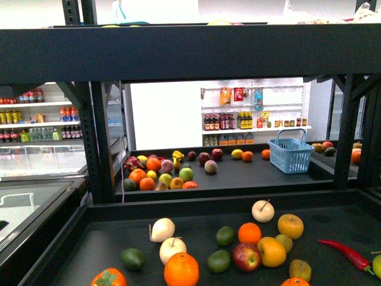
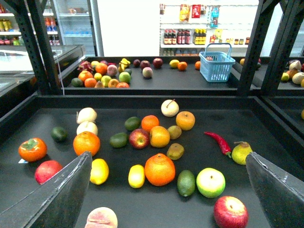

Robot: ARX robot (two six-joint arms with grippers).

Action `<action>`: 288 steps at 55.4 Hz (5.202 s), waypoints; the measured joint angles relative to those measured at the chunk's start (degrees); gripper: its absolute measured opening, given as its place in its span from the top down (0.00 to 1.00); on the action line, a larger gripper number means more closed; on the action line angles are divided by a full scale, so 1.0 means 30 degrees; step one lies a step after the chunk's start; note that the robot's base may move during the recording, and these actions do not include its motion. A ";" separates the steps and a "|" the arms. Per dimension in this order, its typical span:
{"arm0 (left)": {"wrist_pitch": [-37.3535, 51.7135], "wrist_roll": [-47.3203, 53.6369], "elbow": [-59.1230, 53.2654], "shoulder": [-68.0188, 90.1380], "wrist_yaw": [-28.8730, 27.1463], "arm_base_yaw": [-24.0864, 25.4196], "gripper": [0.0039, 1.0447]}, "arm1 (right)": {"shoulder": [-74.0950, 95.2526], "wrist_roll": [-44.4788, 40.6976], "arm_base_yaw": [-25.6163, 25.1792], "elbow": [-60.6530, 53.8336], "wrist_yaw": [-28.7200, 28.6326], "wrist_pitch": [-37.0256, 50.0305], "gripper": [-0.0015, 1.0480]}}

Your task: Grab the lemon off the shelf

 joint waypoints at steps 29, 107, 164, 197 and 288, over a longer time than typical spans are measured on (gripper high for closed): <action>-0.1129 -0.1005 0.5486 0.4437 -0.0583 -0.0517 0.08 | 0.0000 0.0000 0.0000 0.0000 0.0000 0.0000 0.07; -0.2922 0.5340 0.1807 0.0066 0.2441 -0.3614 0.87 | 0.0000 0.0000 0.0000 0.0000 0.0000 0.0000 0.07; -0.2586 0.8284 0.3570 0.3570 0.2739 -1.5212 0.87 | 0.0000 0.0000 0.0000 0.0000 0.0000 0.0000 0.07; -0.2892 0.7672 0.5727 0.5173 0.1712 -1.6728 0.87 | 0.0000 0.0000 0.0000 0.0000 0.0000 0.0000 0.07; -0.2987 0.8160 0.5727 0.5187 0.1421 -1.6910 0.88 | 4.7714 0.0619 0.1341 2.6323 -0.0641 0.4590 0.07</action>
